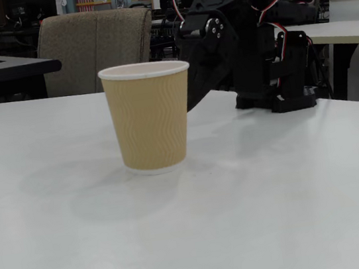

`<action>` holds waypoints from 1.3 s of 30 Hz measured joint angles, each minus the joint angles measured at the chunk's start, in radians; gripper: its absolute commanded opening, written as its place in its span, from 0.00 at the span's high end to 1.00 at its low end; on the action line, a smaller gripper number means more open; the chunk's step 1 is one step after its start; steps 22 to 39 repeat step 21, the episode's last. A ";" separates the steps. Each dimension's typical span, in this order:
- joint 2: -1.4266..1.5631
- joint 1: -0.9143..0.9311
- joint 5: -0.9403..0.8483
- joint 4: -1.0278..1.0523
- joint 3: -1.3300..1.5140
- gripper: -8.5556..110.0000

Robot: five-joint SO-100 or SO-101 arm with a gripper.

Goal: Grasp a red cube and put it in the cup.

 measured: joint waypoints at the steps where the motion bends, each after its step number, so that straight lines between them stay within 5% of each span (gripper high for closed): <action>1: 0.000 0.000 0.000 0.000 0.000 0.93; 39: 0.000 0.000 0.000 -0.020 0.000 0.93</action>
